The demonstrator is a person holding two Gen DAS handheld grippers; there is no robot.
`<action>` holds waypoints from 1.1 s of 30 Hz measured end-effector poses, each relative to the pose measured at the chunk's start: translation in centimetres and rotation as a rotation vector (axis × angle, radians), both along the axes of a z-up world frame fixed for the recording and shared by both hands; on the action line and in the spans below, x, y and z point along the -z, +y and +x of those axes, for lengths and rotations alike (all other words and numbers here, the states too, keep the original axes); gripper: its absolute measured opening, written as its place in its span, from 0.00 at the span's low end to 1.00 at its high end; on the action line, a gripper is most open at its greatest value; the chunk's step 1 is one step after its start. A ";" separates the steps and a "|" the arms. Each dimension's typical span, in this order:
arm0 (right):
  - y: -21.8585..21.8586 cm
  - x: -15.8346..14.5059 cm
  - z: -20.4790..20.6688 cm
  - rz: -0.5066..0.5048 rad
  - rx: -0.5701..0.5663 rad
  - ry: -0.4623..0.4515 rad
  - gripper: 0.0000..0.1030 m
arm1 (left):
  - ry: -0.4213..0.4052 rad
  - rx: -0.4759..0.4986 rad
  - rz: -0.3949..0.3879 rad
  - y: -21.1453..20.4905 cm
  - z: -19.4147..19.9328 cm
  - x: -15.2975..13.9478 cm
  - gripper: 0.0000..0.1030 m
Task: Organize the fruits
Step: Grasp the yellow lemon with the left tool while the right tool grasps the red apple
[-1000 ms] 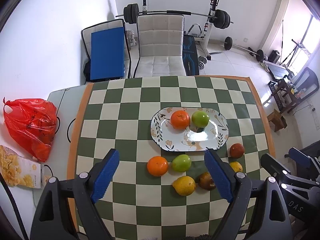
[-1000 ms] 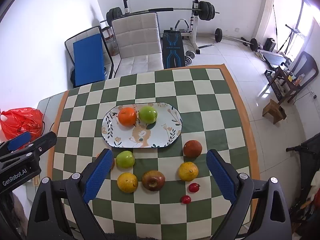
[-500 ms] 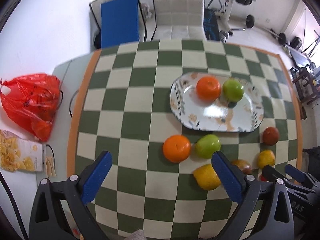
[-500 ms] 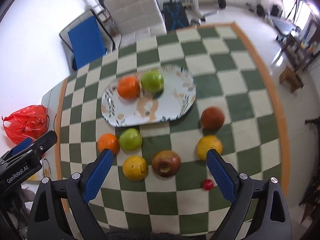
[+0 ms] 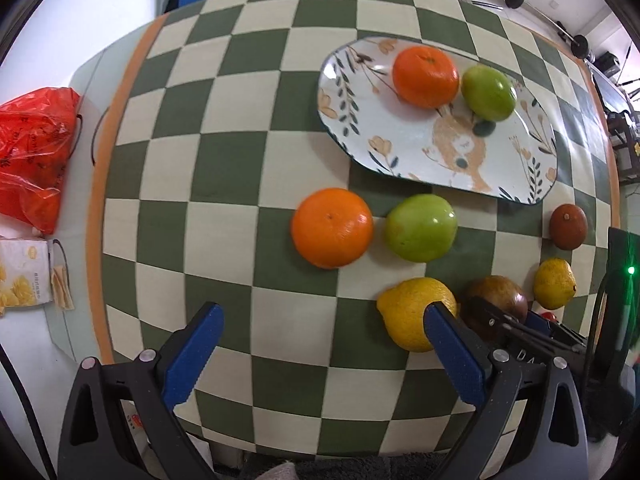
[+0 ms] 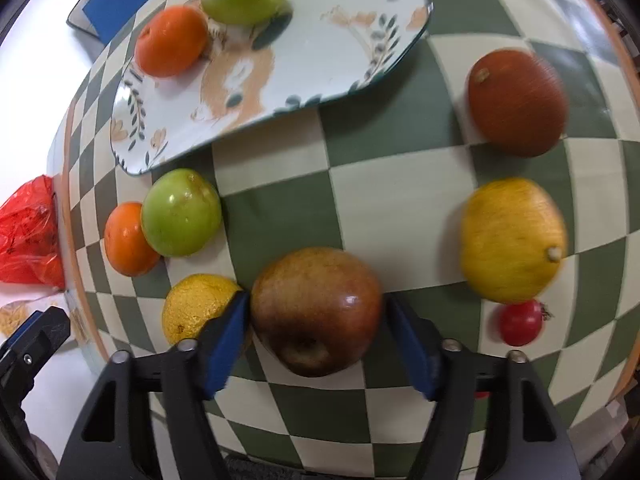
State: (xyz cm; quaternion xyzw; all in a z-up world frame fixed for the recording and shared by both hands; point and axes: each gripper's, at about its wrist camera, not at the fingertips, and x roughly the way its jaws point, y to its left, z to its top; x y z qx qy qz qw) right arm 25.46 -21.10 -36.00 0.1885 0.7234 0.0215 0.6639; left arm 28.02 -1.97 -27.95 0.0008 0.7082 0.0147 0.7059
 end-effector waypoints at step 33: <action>-2.6 1.3 -3.3 -0.012 -0.007 0.096 0.69 | 0.163 0.076 -0.081 -3.2 -3.7 9.3 0.64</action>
